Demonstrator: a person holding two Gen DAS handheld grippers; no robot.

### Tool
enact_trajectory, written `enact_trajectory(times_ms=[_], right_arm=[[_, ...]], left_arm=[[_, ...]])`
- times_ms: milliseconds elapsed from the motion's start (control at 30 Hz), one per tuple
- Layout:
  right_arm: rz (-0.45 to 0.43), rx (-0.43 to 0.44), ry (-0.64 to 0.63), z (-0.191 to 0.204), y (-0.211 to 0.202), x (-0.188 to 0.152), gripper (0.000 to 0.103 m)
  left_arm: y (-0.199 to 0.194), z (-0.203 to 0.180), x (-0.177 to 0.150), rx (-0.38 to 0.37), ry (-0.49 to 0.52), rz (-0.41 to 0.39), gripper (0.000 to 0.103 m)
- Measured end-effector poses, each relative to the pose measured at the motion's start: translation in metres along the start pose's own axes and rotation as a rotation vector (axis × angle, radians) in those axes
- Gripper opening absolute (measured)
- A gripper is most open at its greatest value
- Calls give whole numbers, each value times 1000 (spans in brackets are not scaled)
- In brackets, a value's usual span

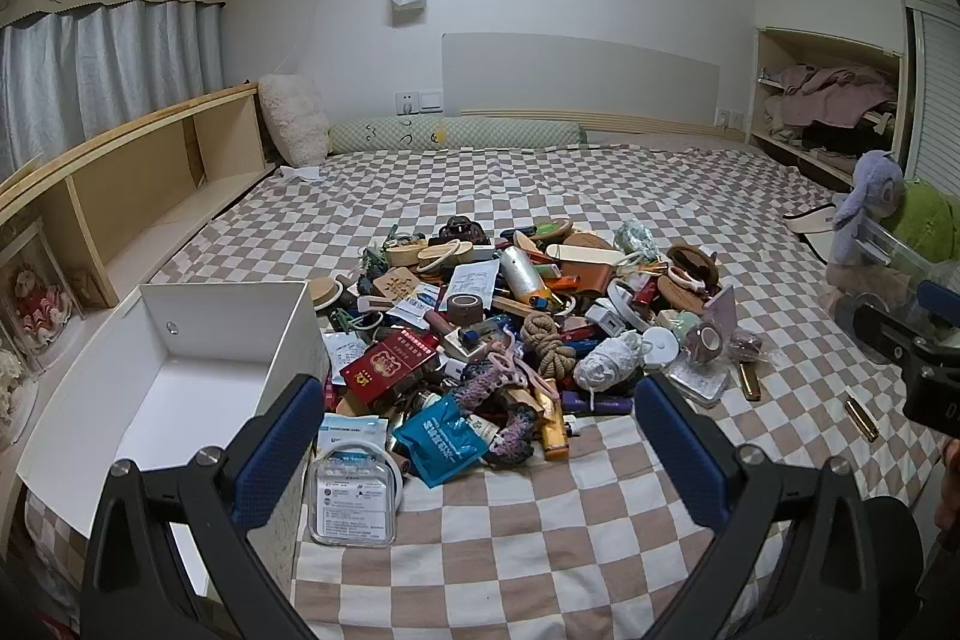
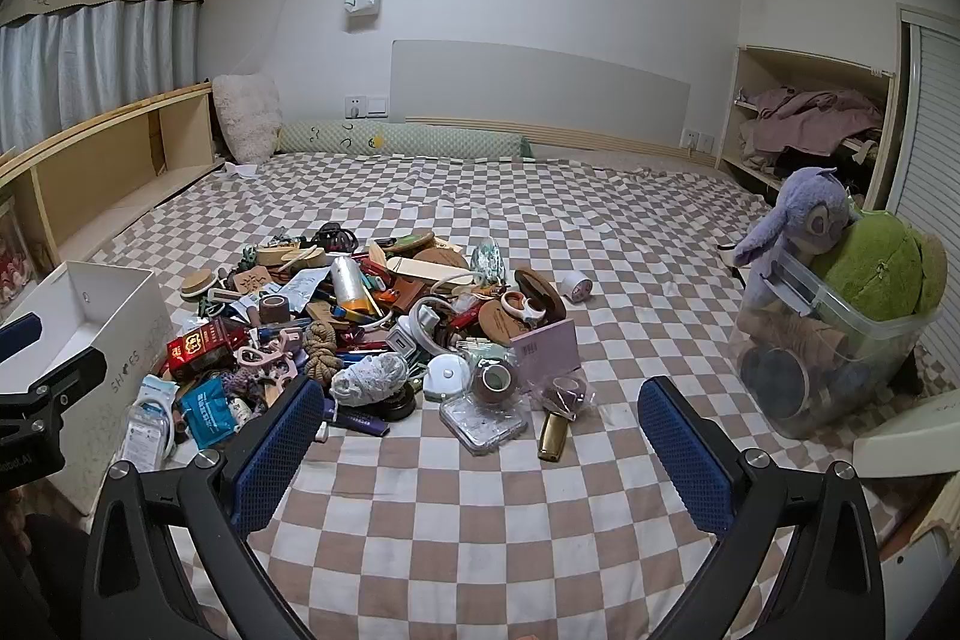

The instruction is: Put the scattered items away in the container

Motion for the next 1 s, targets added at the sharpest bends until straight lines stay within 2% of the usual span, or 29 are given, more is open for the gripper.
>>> enact_trajectory(times_ms=[1000], right_arm=[[15, 3, -4, 3, 2, 1, 103]], left_arm=[[-2, 1, -4, -4, -3, 2, 103]])
Point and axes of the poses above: each gripper's, at about its wrist camera, not at the fingertips, and y roughly the way its jaws point, z to its left, x to its top, the point moved 7 cm from there along y, roughly the way its jaws point, and after that the axes turned 1 degree about z, right-handed, at the moved point
